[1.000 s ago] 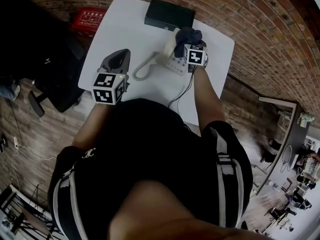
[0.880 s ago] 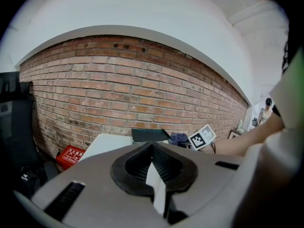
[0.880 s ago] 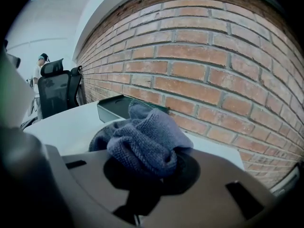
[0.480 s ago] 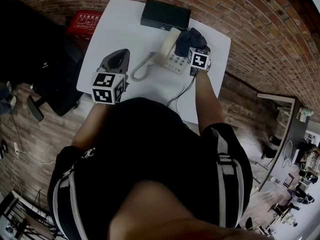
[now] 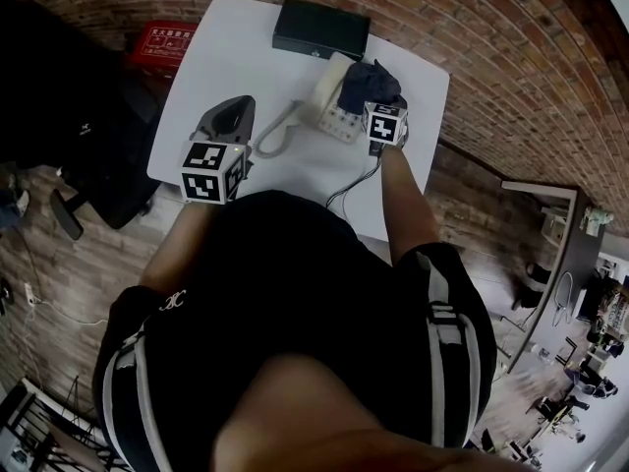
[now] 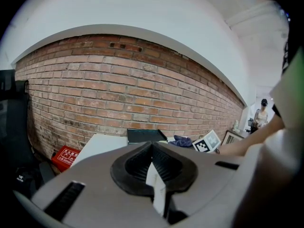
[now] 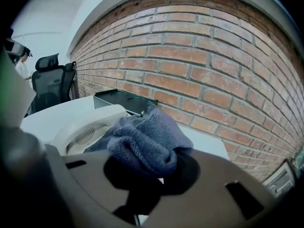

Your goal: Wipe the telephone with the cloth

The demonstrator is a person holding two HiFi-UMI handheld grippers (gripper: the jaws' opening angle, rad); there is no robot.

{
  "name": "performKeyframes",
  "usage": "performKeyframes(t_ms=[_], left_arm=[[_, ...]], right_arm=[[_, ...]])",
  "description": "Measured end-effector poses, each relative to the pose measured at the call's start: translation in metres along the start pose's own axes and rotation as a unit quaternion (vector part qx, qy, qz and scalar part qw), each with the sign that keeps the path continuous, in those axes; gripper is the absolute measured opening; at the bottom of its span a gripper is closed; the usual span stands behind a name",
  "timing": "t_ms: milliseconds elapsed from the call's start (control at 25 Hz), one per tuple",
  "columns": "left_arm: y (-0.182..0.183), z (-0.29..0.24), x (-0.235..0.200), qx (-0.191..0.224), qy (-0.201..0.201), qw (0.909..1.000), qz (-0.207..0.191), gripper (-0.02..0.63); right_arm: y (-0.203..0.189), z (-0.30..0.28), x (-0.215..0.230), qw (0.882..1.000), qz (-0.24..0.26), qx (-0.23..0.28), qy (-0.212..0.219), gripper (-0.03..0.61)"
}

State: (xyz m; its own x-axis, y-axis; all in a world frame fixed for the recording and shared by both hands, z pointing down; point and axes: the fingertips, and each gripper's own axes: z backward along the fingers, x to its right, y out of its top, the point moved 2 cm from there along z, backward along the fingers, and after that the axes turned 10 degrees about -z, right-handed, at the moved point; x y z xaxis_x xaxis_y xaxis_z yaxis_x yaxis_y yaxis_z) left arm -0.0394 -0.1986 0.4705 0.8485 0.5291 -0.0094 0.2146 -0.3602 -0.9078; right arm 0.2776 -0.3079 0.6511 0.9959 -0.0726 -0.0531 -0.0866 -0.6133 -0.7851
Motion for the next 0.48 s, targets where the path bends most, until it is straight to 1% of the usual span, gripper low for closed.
performKeyframes(t_ms=[160,480], left_arm=[[0.001,-0.002,0.004,0.000,-0.005,1.0000,0.000,-0.007],[0.001,-0.002,0.007,0.002,-0.011,0.9999,-0.003,-0.007]], right_arm=[[-0.005,0.006,-0.007,1.000,0.021,0.000,0.005,0.055],[-0.019,0.018,-0.022,1.000,0.015,0.000,0.015,0.055]])
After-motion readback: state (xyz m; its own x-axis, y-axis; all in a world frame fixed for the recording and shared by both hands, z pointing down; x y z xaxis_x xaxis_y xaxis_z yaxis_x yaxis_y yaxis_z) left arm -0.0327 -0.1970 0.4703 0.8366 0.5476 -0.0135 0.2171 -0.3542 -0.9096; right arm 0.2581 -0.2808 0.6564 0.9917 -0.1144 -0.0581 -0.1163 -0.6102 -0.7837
